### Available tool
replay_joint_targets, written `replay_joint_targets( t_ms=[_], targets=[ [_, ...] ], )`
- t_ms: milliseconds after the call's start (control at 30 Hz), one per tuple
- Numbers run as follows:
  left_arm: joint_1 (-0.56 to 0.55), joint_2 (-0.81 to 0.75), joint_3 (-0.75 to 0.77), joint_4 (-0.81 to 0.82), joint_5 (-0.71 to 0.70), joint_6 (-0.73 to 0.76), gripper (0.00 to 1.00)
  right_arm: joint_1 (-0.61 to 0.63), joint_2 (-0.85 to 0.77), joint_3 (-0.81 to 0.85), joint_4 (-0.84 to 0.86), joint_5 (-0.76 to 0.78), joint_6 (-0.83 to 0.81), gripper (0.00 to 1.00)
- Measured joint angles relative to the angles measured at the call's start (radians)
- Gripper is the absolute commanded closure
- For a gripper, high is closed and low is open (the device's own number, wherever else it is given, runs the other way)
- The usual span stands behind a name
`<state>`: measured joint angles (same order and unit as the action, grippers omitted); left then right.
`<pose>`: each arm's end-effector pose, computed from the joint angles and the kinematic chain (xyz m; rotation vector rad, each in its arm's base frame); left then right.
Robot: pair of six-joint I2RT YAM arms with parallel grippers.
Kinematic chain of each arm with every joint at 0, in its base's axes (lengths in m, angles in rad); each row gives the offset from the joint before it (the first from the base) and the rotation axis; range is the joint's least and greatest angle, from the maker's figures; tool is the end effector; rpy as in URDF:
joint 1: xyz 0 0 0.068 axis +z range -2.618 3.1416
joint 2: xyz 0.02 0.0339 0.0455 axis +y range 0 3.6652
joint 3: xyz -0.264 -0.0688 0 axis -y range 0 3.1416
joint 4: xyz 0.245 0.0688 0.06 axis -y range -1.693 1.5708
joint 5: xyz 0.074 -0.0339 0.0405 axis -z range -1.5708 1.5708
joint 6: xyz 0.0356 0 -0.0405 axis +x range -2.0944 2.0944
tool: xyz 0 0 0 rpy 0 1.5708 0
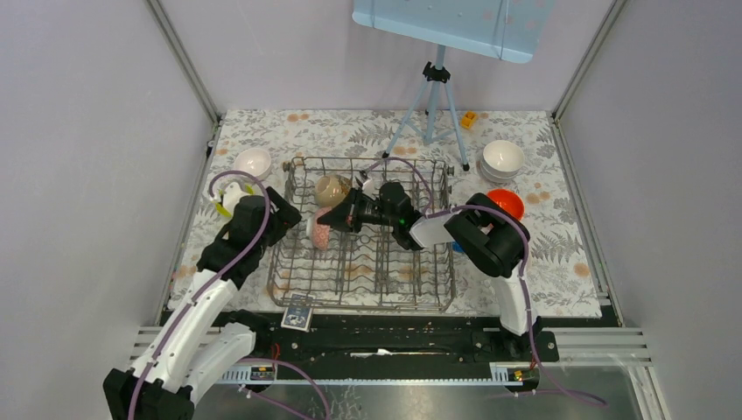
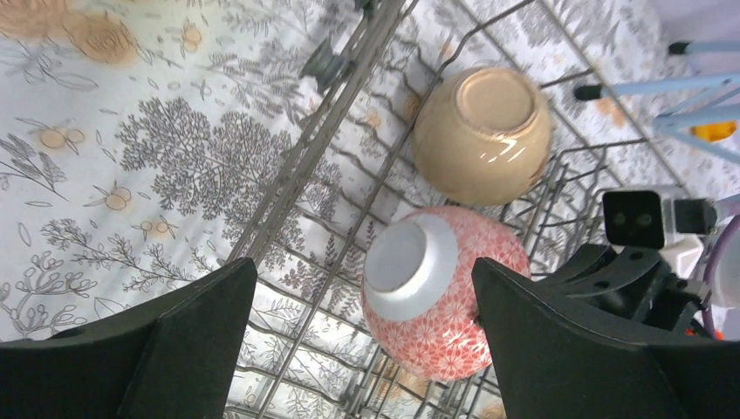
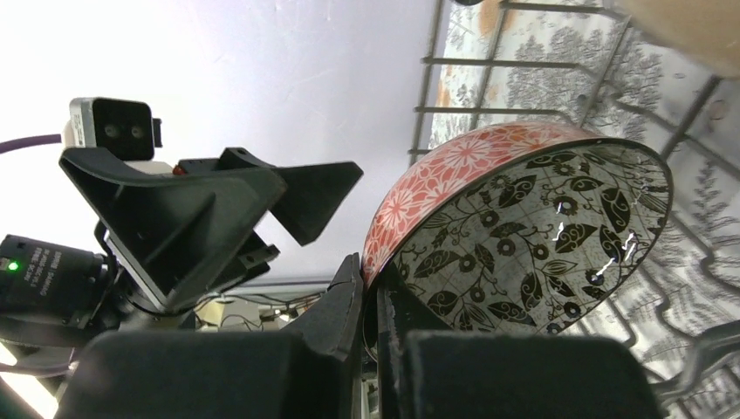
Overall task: Unload the bowls from the dish rack
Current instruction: Pick up the bowl from the dish rack, then place the bowl at the center of the board.
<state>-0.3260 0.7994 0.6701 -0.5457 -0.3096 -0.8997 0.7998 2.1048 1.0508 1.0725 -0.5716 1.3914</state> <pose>0.1654 -0.0445 0.2632 -0.7885 2.0842 -0.3305 0.2869 0.3229 0.1593 0.0101 2.0297 2.0227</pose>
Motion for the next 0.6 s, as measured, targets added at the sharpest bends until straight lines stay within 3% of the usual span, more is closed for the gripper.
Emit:
replay_joint_targets(
  t_ms=[333,467,600],
  targets=[
    [0.0,-0.052,0.175,-0.15,-0.104,-0.008,0.01,0.001,-0.275,-0.013,-0.214,-0.04,-0.173,1.0],
    [0.0,-0.057,0.24,-0.189,-0.137,0.005,0.01,0.001,-0.424,-0.012,-0.407,-0.042,-0.335,1.0],
    [0.001,-0.056,0.331,-0.177,-0.103,0.071,0.01,0.002,-0.597,0.014,-0.726,-0.007,-0.589,1.0]
  ],
)
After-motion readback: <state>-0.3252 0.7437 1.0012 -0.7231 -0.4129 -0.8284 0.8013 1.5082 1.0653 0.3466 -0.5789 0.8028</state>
